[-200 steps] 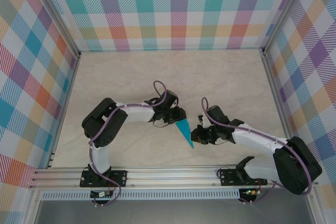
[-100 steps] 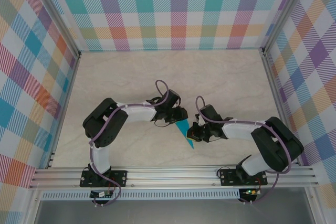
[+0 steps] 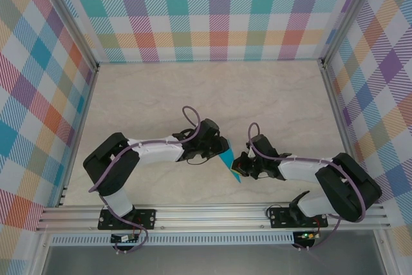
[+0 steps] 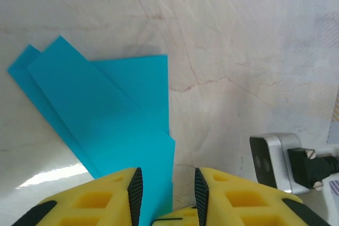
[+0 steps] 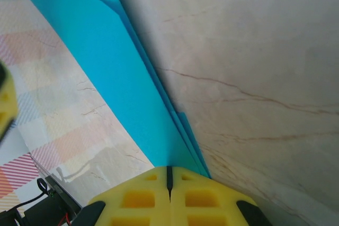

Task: Fold a paper plane with a square sheet of paper (pick it up from the middle)
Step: Perform the fifth fold on the wing at the bottom-center of the table.

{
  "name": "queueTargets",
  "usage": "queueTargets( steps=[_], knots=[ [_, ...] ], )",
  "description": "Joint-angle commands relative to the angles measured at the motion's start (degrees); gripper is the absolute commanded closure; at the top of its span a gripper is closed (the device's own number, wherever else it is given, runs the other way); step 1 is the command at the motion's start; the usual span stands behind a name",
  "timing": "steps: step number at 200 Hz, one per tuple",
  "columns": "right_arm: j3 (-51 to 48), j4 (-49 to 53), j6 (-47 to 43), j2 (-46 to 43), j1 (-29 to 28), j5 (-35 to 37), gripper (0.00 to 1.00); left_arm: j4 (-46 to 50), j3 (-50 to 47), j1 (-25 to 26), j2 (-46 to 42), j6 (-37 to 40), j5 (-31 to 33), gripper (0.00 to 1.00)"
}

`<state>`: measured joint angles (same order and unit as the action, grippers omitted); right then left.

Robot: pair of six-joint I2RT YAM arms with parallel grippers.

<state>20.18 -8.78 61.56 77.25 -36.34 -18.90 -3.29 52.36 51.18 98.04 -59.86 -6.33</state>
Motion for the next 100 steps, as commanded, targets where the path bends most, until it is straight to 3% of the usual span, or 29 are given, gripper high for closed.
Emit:
queueTargets(
  steps=[1,46,100],
  knots=[
    [-1.9,4.3,2.1,-1.8,-0.1,3.0,0.99,-9.5,-3.1,1.7,1.6,-6.3,2.4,0.66],
    [-2.5,5.3,1.6,-2.9,-0.1,2.3,0.99,-22.2,-6.2,2.8,7.1,-9.8,3.5,0.67],
    [-2.3,10.1,-1.1,-4.5,-0.1,2.3,0.99,-21.1,-8.3,2.5,7.5,-9.7,8.2,0.66]
  ],
)
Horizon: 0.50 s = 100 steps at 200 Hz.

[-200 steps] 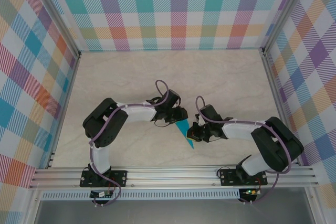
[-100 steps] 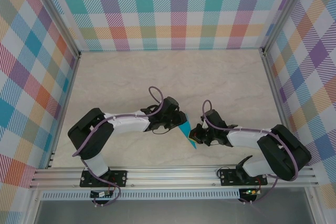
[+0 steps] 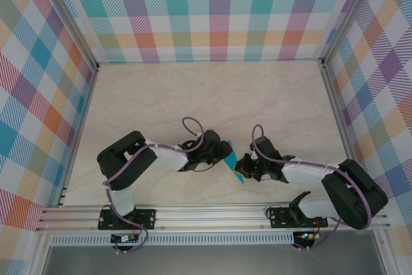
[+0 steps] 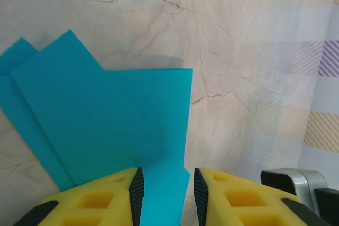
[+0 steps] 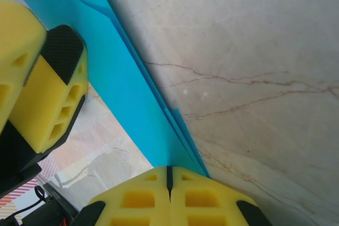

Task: Fold a paper plane with a square sheet of paper (pick it up from the middle)
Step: Perform the fifth fold on the wing at the bottom-center of the table.

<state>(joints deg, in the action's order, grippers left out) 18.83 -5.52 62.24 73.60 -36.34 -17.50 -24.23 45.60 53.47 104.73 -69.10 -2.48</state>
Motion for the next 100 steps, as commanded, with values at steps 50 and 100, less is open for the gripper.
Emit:
queueTargets(
  steps=[50,100],
  knots=[
    [-0.2,9.1,-5.5,-1.3,0.0,-0.5,0.97,8.9,-0.1,-2.7,-0.9,1.4,7.0,0.65],
    [1.2,9.8,-9.0,1.6,0.0,-3.0,0.97,16.4,2.9,-6.0,-0.4,3.1,6.7,0.65]
  ],
)
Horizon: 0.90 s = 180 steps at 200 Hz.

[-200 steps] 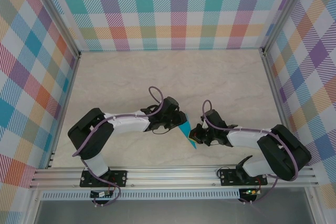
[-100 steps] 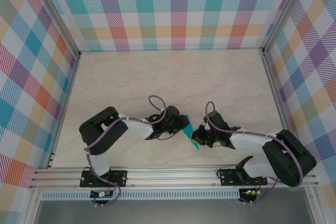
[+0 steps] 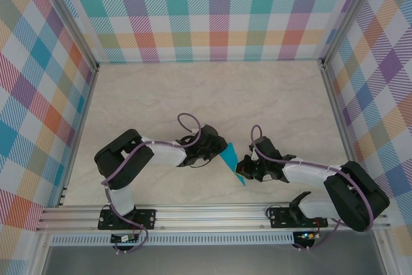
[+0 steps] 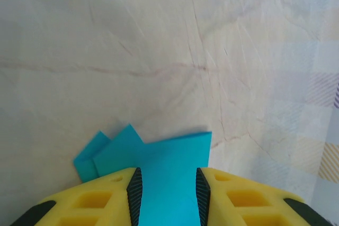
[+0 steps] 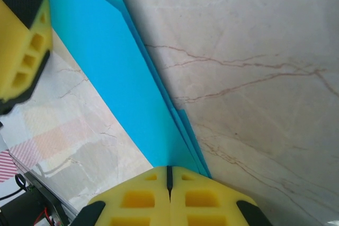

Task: Fold a paper plane with a square sheet of paper (pick it up from the middle)
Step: Perform the fifth fold on the wing at the bottom-center of the table.

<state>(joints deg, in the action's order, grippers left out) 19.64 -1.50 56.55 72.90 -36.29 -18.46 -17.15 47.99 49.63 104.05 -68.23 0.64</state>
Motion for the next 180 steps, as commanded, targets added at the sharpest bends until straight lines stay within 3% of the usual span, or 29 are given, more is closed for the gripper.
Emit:
queueTargets(
  steps=[1,84,120,148,164,180],
  knots=[
    [0.4,5.7,-3.4,2.3,-0.1,-2.1,0.97,9.6,0.6,-2.2,0.3,2.2,3.6,0.65],
    [3.3,3.0,-2.1,5.2,0.0,-4.0,0.97,28.4,11.5,-4.0,-2.4,10.8,8.8,0.62],
    [2.0,-2.7,5.1,5.6,0.0,-2.3,0.97,32.5,16.9,-3.1,-3.4,13.8,5.0,0.60],
    [1.7,-9.5,9.0,4.6,-0.3,-3.2,0.95,43.3,21.5,-0.2,-3.1,13.2,6.8,0.55],
    [3.3,-6.7,7.3,1.0,-0.3,-3.7,0.95,47.4,22.8,1.2,-2.5,11.9,7.6,0.52],
    [4.0,2.6,4.2,-6.5,0.1,1.1,0.90,49.3,22.9,2.5,-2.7,9.5,8.8,0.47]
  ],
)
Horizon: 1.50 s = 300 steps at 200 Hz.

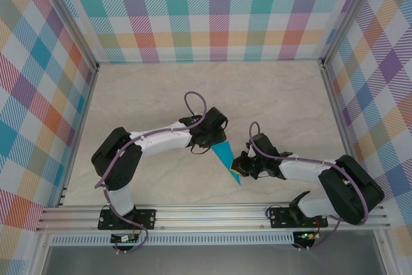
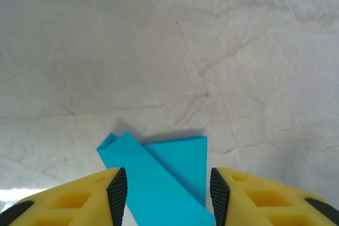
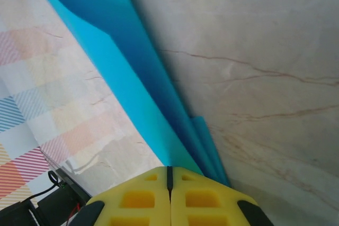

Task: Fold a paper plane with a square sheet of paper (pick it up from the middle)
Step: Perform the fifth fold on the wing at the bottom-center of the table, then turn over the paper plane at the bottom-center of the table.

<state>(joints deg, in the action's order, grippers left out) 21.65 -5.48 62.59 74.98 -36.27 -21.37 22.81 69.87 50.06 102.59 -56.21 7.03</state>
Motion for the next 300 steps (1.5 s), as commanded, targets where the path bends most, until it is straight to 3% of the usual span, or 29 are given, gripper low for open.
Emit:
queueTargets(
  steps=[1,20,38,59,93,161,221,263,300],
  knots=[
    [2.0,7.2,-2.0,-9.1,0.1,4.5,0.89,9.4,0.9,2.1,-1.2,-2.7,2.5,0.46],
    [1.4,17.6,-6.6,-18.9,2.6,9.8,0.81,11.3,1.2,3.5,-1.8,-4.7,3.7,0.34],
    [1.5,23.1,-10.9,-22.7,7.3,8.4,0.76,13.0,2.5,4.7,-1.5,-6.3,4.0,0.29],
    [3.7,24.5,-16.1,-19.3,11.0,3.6,0.75,15.3,5.2,6.4,0.3,-8.3,4.8,0.26],
    [5.3,22.2,-18.9,-13.9,11.6,0.2,0.76,20.0,11.5,8.5,5.5,-9.9,4.9,0.22],
    [4.4,21.8,-20.1,-13.2,11.5,-0.2,0.72,23.6,15.4,9.8,9.5,-11.1,5.9,0.24],
    [4.3,21.8,-20.3,-13.1,11.6,-0.4,0.70,22.7,15.7,9.8,10.9,-10.9,4.4,0.38],
    [4.2,21.4,-20.4,-13.2,11.6,-0.9,0.69,22.9,13.8,9.8,9.2,-11.1,5.5,0.58],
    [4.1,19.2,-21.7,-13.1,11.6,-3.4,0.65,19.8,8.4,9.8,5.2,-11.0,6.7,0.83]
  ],
)
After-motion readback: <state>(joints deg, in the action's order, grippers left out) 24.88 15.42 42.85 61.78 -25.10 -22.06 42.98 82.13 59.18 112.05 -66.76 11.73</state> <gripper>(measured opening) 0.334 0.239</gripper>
